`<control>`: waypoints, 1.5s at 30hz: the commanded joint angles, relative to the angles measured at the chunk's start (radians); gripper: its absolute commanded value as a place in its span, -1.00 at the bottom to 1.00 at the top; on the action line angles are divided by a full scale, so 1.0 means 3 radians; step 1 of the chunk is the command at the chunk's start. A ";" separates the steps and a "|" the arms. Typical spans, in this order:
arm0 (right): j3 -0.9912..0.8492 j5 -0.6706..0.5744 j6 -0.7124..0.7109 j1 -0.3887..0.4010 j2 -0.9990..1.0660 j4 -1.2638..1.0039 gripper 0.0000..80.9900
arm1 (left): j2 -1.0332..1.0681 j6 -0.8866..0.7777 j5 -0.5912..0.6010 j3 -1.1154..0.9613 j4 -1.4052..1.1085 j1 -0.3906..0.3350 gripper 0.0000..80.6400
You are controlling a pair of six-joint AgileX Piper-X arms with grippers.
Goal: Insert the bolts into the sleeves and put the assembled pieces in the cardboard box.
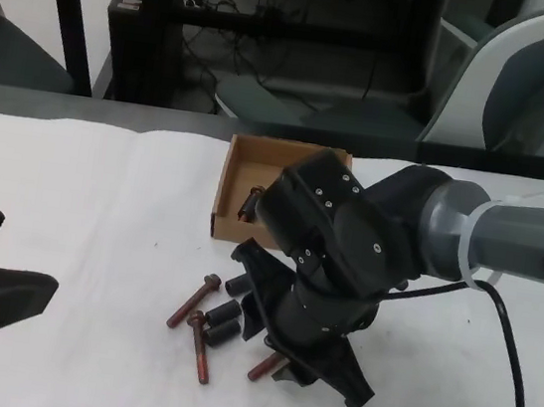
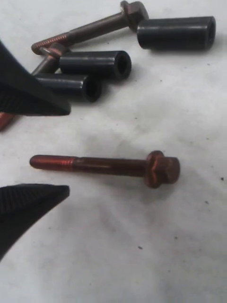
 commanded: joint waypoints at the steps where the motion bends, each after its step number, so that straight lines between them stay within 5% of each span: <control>1: -0.0036 0.0078 -0.0032 -0.0020 0.0001 0.0054 0.12 | -0.0026 0.0017 0.0006 -0.0007 0.0010 -0.0004 0.39; 31: -0.0036 0.0076 -0.0032 -0.0162 0.0161 0.0003 0.12 | 0.0009 0.0068 0.0000 -0.0007 -0.0167 -0.0004 0.39; 35: -0.0036 0.0004 -0.0032 -0.0162 0.0196 -0.0004 -0.26 | 0.0009 0.0068 0.0000 -0.0007 -0.0167 -0.0004 0.39; 39: -0.0036 0.0026 -0.0226 -0.0169 0.0195 -0.0100 -0.99 | 0.0009 0.0068 0.0000 -0.0007 -0.0167 -0.0004 0.39; 45: -0.0036 0.0008 -0.0305 -0.0196 0.0195 -0.0120 -0.99 | 0.0009 0.0068 0.0000 -0.0007 -0.0167 -0.0004 0.39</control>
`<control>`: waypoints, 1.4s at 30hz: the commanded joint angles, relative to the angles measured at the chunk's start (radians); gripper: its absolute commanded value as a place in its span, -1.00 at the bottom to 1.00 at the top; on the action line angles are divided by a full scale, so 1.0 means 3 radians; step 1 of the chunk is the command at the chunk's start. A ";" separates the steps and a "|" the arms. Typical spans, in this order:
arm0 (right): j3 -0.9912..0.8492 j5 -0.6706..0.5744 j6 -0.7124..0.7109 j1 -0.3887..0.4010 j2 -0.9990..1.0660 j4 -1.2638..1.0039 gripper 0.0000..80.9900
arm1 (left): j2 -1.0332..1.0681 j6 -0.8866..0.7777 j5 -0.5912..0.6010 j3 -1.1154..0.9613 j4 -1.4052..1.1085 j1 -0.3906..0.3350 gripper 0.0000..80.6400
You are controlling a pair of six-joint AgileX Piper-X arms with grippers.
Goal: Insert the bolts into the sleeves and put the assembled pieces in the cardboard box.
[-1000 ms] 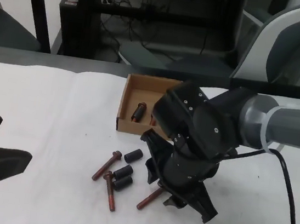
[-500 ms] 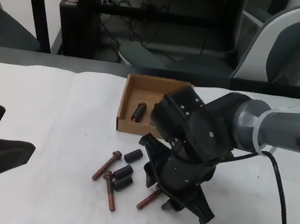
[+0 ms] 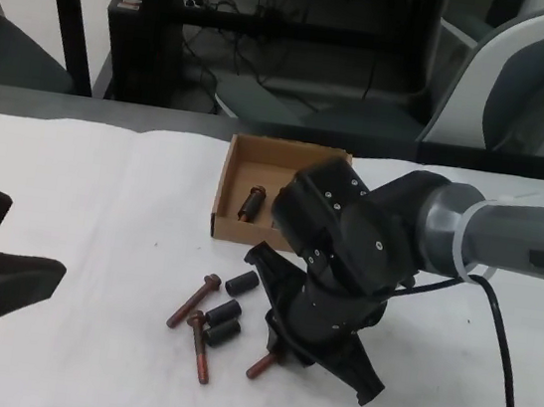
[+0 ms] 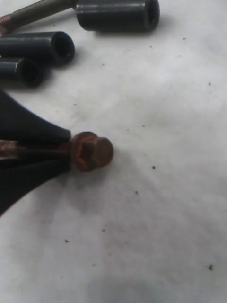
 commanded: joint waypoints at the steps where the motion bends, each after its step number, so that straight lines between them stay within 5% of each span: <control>1: -0.0012 -0.0027 -0.0135 -0.0027 0.0002 -0.0043 -0.99 | 0.0009 0.0005 0.0000 -0.0007 -0.0041 -0.0004 0.39; 20: 0.0051 -0.0040 -0.1941 -0.0094 -0.0785 0.0025 -0.99 | 0.0129 0.0366 0.0000 -0.0007 0.0383 -0.0004 0.39; 42: 0.1188 -0.0546 -0.2674 -0.0086 -0.2446 -0.0184 -0.99 | 0.1455 0.0511 0.0004 -0.0018 -0.0191 -0.0150 0.39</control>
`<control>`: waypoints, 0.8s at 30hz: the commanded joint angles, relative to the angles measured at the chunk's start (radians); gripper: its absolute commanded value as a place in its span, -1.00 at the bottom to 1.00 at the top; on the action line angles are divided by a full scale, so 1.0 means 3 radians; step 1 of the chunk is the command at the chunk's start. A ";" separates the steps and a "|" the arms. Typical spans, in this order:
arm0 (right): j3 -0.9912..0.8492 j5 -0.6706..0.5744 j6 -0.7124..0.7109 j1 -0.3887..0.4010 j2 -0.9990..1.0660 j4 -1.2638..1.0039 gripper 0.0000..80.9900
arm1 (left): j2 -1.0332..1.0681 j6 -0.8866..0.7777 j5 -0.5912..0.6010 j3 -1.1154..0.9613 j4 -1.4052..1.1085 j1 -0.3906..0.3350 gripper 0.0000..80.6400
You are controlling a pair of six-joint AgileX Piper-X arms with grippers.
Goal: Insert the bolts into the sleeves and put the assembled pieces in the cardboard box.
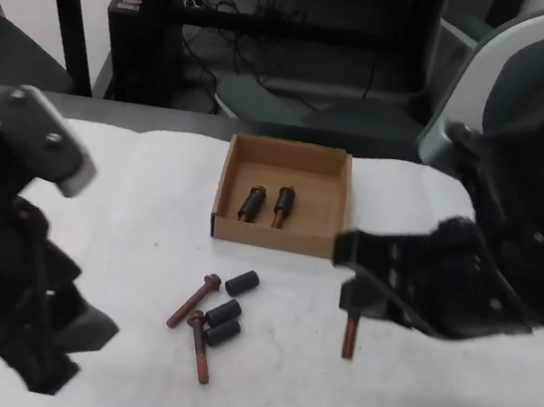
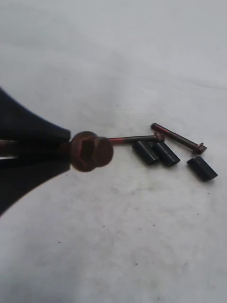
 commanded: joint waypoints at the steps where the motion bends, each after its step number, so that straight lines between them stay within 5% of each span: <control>1: 0.0108 -0.0145 -0.0052 -0.0009 -0.0203 -0.0032 -0.99 | 0.0166 0.0073 0.0004 -0.0028 -0.0123 -0.0130 0.39; 9: 0.0220 -0.0228 -0.0228 -0.0009 -0.0501 -0.0013 -0.99 | 0.0866 0.0073 -0.0173 -0.0334 -0.0231 -0.0565 0.58; 24: 0.0220 -0.0373 -0.0311 -0.0009 -0.0661 0.0002 -0.99 | 0.2041 0.0073 -0.0506 -0.1158 -0.0177 -0.0600 0.65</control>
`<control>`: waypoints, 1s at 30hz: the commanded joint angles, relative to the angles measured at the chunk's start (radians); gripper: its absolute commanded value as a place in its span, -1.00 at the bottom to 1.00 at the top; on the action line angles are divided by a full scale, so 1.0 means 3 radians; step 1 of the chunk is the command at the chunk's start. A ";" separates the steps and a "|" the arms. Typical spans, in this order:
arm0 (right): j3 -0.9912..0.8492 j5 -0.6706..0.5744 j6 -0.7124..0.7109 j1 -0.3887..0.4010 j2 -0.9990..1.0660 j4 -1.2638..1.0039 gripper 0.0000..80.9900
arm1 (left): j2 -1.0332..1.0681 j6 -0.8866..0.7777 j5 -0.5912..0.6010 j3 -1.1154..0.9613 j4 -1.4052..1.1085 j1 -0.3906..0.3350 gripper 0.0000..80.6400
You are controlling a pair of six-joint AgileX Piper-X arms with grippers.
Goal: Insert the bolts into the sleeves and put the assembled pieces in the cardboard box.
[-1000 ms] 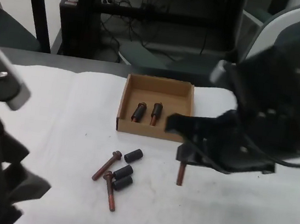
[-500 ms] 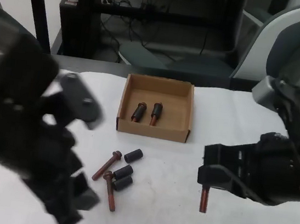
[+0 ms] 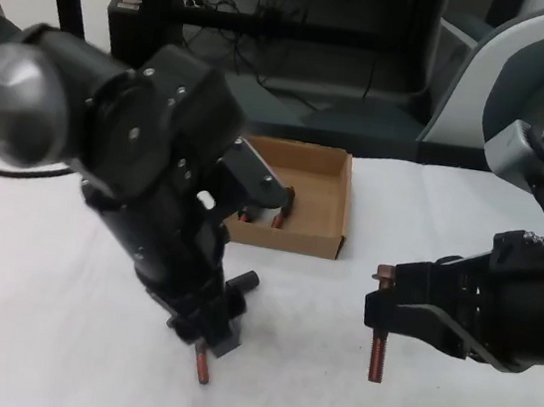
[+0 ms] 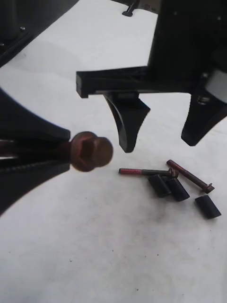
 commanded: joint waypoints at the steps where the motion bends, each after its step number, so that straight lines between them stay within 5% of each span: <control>1: -0.0008 -0.0057 -0.0033 -0.0009 -0.0044 -0.0013 -0.99 | 0.0130 0.0005 -0.0092 -0.0138 0.0014 -0.0015 0.65; 15: -0.0008 -0.0116 -0.0033 -0.0009 -0.0044 -0.0013 -0.99 | 0.0450 -0.0060 -0.0027 -0.0169 0.0080 -0.0015 0.64; 21: -0.0008 -0.0116 -0.0033 -0.0009 -0.0044 -0.0013 -0.99 | 0.0464 -0.0048 0.0038 -0.0169 0.0046 -0.0015 0.30; 30: -0.0008 -0.0127 -0.0033 -0.0009 -0.0044 -0.0013 -0.99 | 0.0506 0.0006 0.0172 -0.0169 -0.0100 -0.0015 0.28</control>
